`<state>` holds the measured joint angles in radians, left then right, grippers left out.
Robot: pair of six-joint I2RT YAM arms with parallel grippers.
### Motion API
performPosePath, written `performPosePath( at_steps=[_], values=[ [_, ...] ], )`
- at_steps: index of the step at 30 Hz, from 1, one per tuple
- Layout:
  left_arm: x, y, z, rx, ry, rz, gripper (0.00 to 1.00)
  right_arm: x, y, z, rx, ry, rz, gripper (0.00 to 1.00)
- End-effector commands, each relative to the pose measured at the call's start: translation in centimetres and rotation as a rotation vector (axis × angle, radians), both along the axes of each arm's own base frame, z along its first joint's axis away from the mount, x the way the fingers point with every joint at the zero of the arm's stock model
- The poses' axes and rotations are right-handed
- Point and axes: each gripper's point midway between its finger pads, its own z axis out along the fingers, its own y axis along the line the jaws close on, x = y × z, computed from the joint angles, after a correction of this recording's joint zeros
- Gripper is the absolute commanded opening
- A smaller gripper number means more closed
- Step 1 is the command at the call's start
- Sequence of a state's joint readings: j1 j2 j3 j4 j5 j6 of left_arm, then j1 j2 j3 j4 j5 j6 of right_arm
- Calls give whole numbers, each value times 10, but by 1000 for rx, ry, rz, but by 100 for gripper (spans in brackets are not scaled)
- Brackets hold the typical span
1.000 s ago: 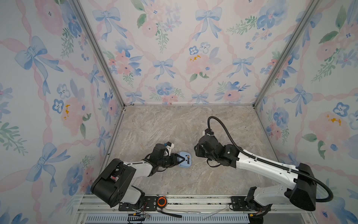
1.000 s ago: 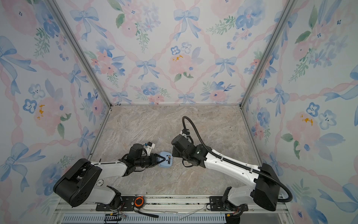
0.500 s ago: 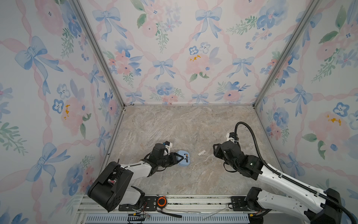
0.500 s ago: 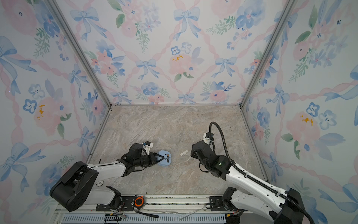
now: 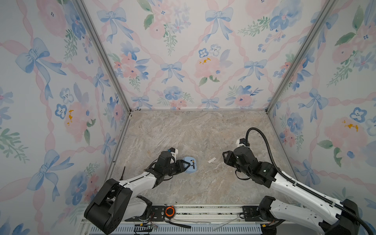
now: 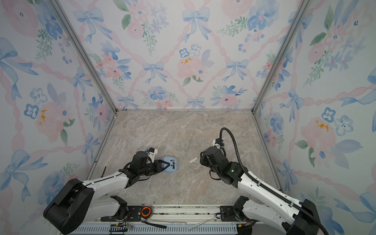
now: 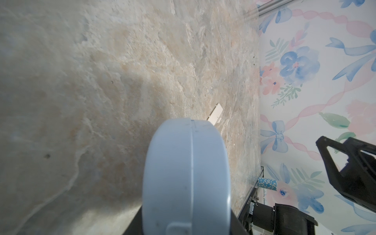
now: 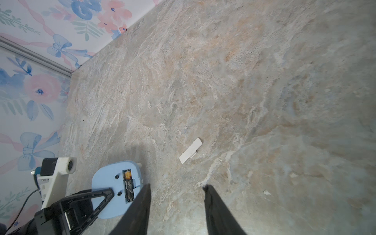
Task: Insert the battery into the alarm
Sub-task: Adjust the cover at the center of the board.
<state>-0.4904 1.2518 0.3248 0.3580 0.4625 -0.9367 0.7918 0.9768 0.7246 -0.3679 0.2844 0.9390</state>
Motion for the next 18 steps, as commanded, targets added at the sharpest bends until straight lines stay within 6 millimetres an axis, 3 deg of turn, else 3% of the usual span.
performPosePath(
  at_steps=[1,8,18],
  values=[
    [-6,-18,15,-110,-48,-84,0,-5,8,-5,13,9,75,45],
    [-8,-30,21,-184,-96,-153,0,-8,1,-19,-5,77,71,45],
    [-7,-32,-2,-177,-22,-145,0,5,8,-50,13,228,63,42]
  ],
)
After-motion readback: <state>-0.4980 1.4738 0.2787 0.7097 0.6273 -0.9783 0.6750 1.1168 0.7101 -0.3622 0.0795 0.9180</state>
